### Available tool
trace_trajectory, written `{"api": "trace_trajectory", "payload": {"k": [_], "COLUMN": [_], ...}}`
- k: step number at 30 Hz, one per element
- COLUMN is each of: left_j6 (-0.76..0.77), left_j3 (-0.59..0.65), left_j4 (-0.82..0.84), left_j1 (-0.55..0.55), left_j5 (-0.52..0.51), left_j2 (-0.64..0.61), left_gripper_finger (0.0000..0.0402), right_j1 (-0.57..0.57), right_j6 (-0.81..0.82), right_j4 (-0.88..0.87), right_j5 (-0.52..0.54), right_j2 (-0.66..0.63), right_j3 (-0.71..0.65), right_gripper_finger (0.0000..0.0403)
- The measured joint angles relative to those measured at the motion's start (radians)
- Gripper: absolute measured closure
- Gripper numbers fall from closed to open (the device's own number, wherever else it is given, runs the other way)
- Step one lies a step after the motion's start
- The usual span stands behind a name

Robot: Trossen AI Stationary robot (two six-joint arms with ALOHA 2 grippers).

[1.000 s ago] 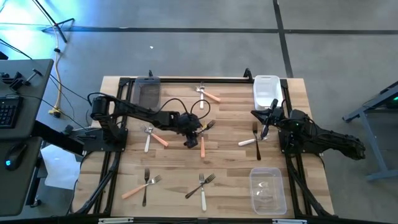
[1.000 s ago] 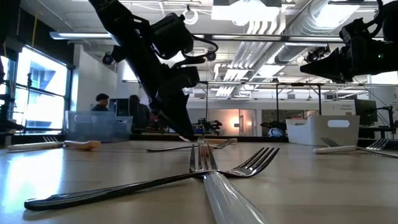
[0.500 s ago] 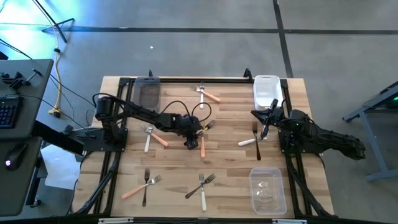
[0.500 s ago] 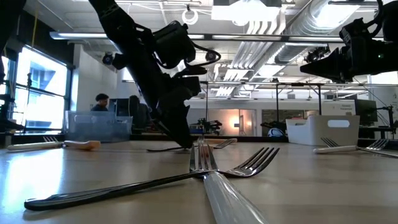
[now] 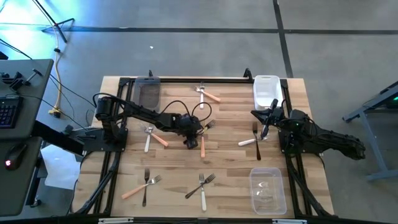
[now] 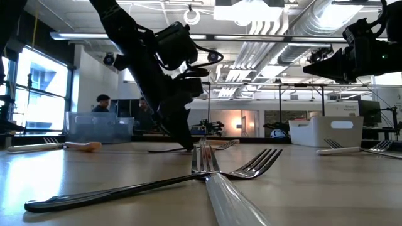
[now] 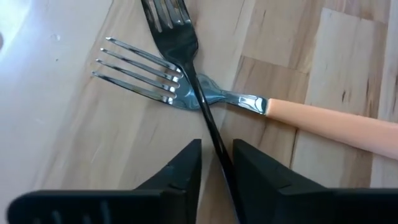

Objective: Sort silverware by color (type)
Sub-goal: Put the top left black fork into the black bin

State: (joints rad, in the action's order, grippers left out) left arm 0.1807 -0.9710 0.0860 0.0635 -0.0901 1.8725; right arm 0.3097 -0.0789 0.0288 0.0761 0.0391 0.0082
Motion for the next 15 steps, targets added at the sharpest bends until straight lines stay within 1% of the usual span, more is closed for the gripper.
{"api": "trace_trajectory", "payload": {"k": [2,10,15], "left_j6": [-0.018,-0.008,-0.002], "left_j3": [0.0,0.0,0.0], "left_j4": [0.0,0.014,0.026], "left_j1": [-0.003,-0.005,-0.005], "left_j5": [0.002,0.002,0.003], "left_j2": [0.0,0.0,-0.011], "left_gripper_finger": [0.0341,0.038,0.0395], "right_j1": [0.0,0.0,0.0], "right_j6": [0.0,0.0,0.0], "right_j4": [0.0,0.0,0.0], "right_j5": [0.0,0.0,0.0], "right_j2": [0.0,0.0,0.0], "right_j3": [0.0,0.0,0.0], "right_gripper_finger": [0.0403,0.0403,0.0403]}}
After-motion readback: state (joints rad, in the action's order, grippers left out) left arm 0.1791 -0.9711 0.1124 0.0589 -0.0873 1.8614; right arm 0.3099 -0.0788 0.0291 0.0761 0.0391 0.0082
